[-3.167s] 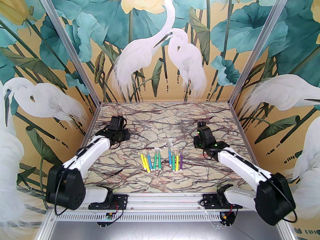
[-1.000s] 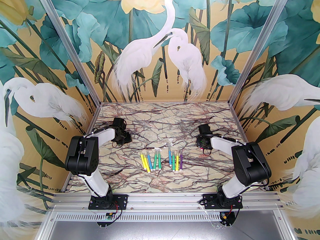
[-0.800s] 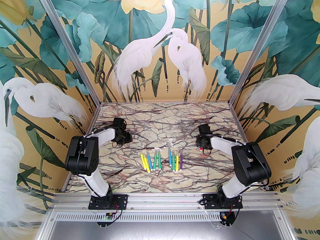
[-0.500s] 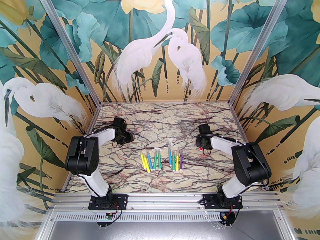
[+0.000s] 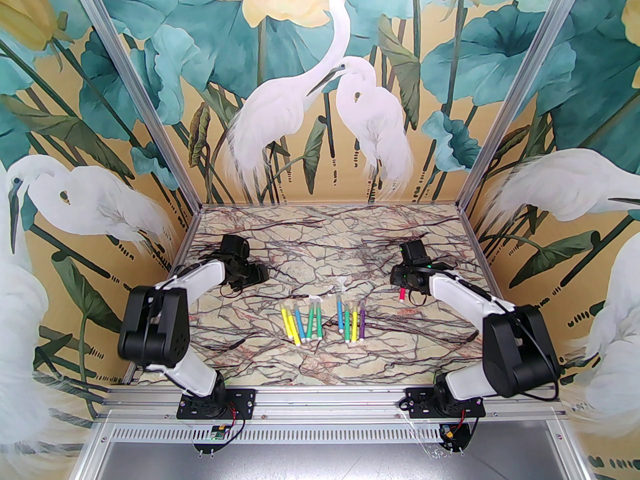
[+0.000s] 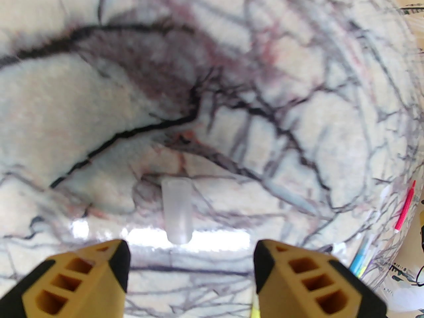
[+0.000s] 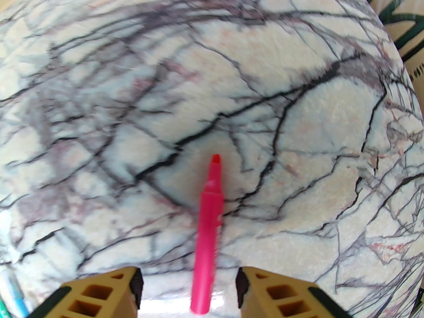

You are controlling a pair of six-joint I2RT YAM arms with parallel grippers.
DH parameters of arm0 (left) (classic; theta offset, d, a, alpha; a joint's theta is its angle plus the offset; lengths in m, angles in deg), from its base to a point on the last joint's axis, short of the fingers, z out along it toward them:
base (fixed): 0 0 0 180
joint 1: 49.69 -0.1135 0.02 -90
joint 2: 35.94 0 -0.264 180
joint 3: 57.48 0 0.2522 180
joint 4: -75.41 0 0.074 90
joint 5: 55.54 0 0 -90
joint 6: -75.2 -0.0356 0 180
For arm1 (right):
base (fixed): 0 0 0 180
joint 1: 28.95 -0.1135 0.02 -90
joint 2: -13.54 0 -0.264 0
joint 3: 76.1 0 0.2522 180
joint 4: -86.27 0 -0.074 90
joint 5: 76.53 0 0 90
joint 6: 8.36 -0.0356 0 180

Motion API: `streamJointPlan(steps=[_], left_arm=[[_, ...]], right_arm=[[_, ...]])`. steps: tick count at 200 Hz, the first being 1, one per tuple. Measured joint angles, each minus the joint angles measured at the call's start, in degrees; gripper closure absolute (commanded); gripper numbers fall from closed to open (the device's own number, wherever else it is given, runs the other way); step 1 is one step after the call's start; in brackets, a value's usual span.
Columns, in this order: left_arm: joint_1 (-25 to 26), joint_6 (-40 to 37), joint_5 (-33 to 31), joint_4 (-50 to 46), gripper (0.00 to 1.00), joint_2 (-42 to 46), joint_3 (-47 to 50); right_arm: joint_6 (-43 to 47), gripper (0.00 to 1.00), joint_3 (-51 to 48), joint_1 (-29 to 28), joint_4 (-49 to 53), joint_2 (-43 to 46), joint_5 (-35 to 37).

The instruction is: Open the pen caps

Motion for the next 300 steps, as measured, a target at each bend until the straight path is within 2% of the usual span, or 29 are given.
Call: streamJointPlan(steps=[56, 150, 234, 300], left_arm=[[2.2, 0.0, 2.1, 0.7, 0.31, 7.6, 1.6], [8.1, 0.2, 15.1, 6.0, 0.27, 18.3, 5.9], [9.5, 1.8, 21.2, 10.8, 0.27, 21.9, 8.2], [9.5, 2.8, 21.5, 12.3, 0.26, 21.9, 9.1]], right_arm=[[0.5, 0.47, 0.0, -6.2, 4.1, 7.1, -4.3], [-0.1, 0.51, -1.6, -12.8, 8.6, 12.6, -10.2], [-3.7, 0.52, -4.0, -18.0, 9.7, 12.2, -12.4], [-6.3, 0.53, -4.5, -21.6, 7.9, 4.6, -12.6]])
